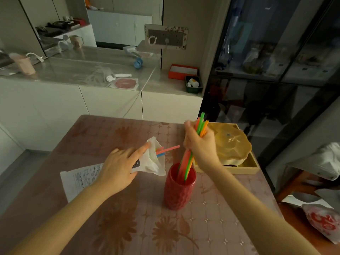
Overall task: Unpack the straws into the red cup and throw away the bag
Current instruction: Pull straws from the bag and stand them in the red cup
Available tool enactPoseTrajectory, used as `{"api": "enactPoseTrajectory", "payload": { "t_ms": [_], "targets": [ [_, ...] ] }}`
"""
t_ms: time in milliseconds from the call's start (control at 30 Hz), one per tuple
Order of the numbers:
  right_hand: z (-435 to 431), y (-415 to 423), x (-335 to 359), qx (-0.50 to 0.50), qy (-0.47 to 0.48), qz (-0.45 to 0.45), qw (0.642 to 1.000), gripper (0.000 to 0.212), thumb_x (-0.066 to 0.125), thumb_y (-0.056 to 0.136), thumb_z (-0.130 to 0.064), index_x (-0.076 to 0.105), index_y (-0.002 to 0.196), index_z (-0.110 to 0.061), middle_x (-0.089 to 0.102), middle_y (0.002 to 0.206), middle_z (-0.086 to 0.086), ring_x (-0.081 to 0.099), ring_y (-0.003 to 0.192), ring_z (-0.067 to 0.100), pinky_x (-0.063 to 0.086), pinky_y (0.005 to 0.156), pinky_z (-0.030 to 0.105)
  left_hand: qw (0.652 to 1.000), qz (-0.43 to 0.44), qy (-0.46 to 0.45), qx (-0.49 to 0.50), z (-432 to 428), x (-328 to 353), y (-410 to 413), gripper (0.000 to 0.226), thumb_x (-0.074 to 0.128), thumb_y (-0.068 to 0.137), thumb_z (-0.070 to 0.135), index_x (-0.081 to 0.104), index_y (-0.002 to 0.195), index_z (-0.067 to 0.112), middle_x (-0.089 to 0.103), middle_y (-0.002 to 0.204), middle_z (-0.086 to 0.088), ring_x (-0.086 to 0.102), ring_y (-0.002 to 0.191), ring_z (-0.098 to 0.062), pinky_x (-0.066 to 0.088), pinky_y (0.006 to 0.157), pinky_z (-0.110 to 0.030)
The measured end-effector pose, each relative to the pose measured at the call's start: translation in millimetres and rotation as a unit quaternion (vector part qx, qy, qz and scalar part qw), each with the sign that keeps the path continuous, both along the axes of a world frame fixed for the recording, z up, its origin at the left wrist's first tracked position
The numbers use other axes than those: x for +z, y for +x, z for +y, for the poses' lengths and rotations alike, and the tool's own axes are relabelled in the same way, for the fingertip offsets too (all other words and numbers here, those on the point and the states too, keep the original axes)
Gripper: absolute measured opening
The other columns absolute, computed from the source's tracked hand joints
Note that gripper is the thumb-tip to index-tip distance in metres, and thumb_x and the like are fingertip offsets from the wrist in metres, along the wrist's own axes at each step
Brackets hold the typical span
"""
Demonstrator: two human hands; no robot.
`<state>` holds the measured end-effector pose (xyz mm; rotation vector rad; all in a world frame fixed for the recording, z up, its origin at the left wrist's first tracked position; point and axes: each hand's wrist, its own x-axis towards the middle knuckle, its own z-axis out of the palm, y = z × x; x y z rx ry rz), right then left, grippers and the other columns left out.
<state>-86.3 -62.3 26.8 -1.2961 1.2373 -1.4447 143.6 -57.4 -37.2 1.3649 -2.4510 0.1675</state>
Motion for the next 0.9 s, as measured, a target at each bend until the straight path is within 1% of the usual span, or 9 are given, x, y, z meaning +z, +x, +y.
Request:
{"api": "enactPoseTrajectory", "payload": {
  "t_ms": [133, 200, 367, 433, 500, 567, 633, 767, 900],
  "targets": [
    [21.4, 1.0, -46.5, 0.027, 0.054, 0.042, 0.997, 0.030, 0.064, 0.088, -0.028, 0.057, 0.079, -0.001, 0.066, 0.075, 0.021, 0.065, 0.069, 0.030, 0.055, 0.068, 0.035, 1.000, 0.015, 0.009, -0.002, 3.3, 0.3, -2.5, 0.105, 0.088, 0.051, 0.014, 0.028, 0.137, 0.022, 0.067, 0.090, -0.002, 0.064, 0.068, -0.021, 0.053, 0.063, -0.035],
    [29.8, -4.8, -54.6, 0.052, 0.104, 0.045, 0.992, 0.035, 0.069, 0.078, -0.040, 0.060, 0.099, -0.013, 0.069, 0.099, 0.016, 0.066, 0.094, 0.027, 0.054, 0.080, 0.030, 1.000, 0.013, 0.008, 0.002, 4.8, 2.0, -3.2, 0.105, 0.088, 0.049, 0.013, 0.030, 0.136, 0.021, 0.067, 0.088, -0.001, 0.063, 0.066, -0.021, 0.052, 0.062, -0.033],
    [42.7, -17.8, -31.9, 0.083, 0.126, 0.019, 0.988, 0.069, 0.065, 0.071, -0.042, 0.042, 0.134, -0.028, 0.058, 0.124, -0.008, 0.054, 0.111, 0.002, 0.043, 0.074, 0.013, 0.999, -0.033, 0.007, 0.000, 3.6, 13.3, -3.0, 0.109, 0.088, 0.049, 0.015, 0.026, 0.138, 0.023, 0.067, 0.089, 0.000, 0.063, 0.068, -0.020, 0.047, 0.062, -0.031],
    [45.8, -19.3, -17.3, 0.033, 0.079, -0.026, 0.996, 0.059, 0.061, 0.079, -0.044, 0.044, 0.133, -0.028, 0.057, 0.124, -0.009, 0.054, 0.110, -0.001, 0.047, 0.072, 0.008, 0.998, -0.055, -0.008, -0.003, 0.3, 24.7, -3.8, 0.112, 0.088, 0.046, 0.014, 0.026, 0.138, 0.022, 0.065, 0.086, 0.001, 0.061, 0.065, -0.020, 0.045, 0.060, -0.030],
    [45.0, -17.0, -5.2, -0.021, 0.051, -0.101, 0.993, 0.047, 0.054, 0.086, -0.051, 0.050, 0.126, -0.028, 0.059, 0.124, -0.005, 0.055, 0.113, 0.005, 0.048, 0.084, 0.011, 0.995, -0.086, -0.051, -0.010, -6.0, 45.6, -5.9, 0.116, 0.087, 0.042, 0.011, 0.026, 0.140, 0.022, 0.063, 0.084, 0.000, 0.060, 0.064, -0.020, 0.042, 0.060, -0.030],
    [37.8, -12.8, 4.7, -0.028, 0.082, -0.222, 0.971, 0.056, 0.044, 0.085, -0.055, 0.048, 0.130, -0.022, 0.057, 0.130, 0.002, 0.053, 0.121, 0.017, 0.042, 0.104, 0.032, 0.984, -0.129, -0.118, -0.028, -16.3, 76.5, -10.9, 0.123, 0.083, 0.042, 0.005, 0.018, 0.144, 0.025, 0.064, 0.089, 0.000, 0.060, 0.070, -0.020, 0.038, 0.065, -0.030],
    [29.6, -6.4, 16.3, -0.002, 0.138, -0.332, 0.933, 0.060, 0.038, 0.091, -0.055, 0.044, 0.136, -0.016, 0.053, 0.134, 0.010, 0.051, 0.124, 0.028, 0.037, 0.107, 0.043, 0.964, -0.183, -0.184, -0.065, -24.5, 113.0, -21.1, 0.122, 0.074, 0.048, -0.006, 0.007, 0.145, 0.026, 0.065, 0.095, -0.002, 0.060, 0.075, -0.022, 0.038, 0.068, -0.031],
    [20.0, 6.2, 26.6, 0.066, 0.185, -0.461, 0.866, 0.057, 0.039, 0.091, -0.058, 0.053, 0.128, -0.018, 0.058, 0.130, 0.017, 0.056, 0.118, 0.038, 0.046, 0.095, 0.049, 0.884, -0.345, -0.266, -0.170, -26.7, 167.5, -52.5, 0.094, 0.065, 0.065, -0.005, 0.018, 0.143, 0.022, 0.061, 0.087, -0.009, 0.056, 0.072, -0.027, 0.041, 0.066, -0.039],
    [18.2, 12.3, 20.6, 0.048, 0.204, -0.563, 0.799, 0.046, 0.047, 0.093, -0.049, 0.062, 0.115, -0.011, 0.063, 0.119, 0.021, 0.063, 0.105, 0.037, 0.052, 0.087, 0.048, 0.820, -0.451, -0.285, -0.207, -29.4, 188.8, -70.6, 0.090, 0.070, 0.066, 0.003, 0.022, 0.140, 0.024, 0.061, 0.081, -0.006, 0.054, 0.073, -0.027, 0.039, 0.067, -0.038]
  ]
}}
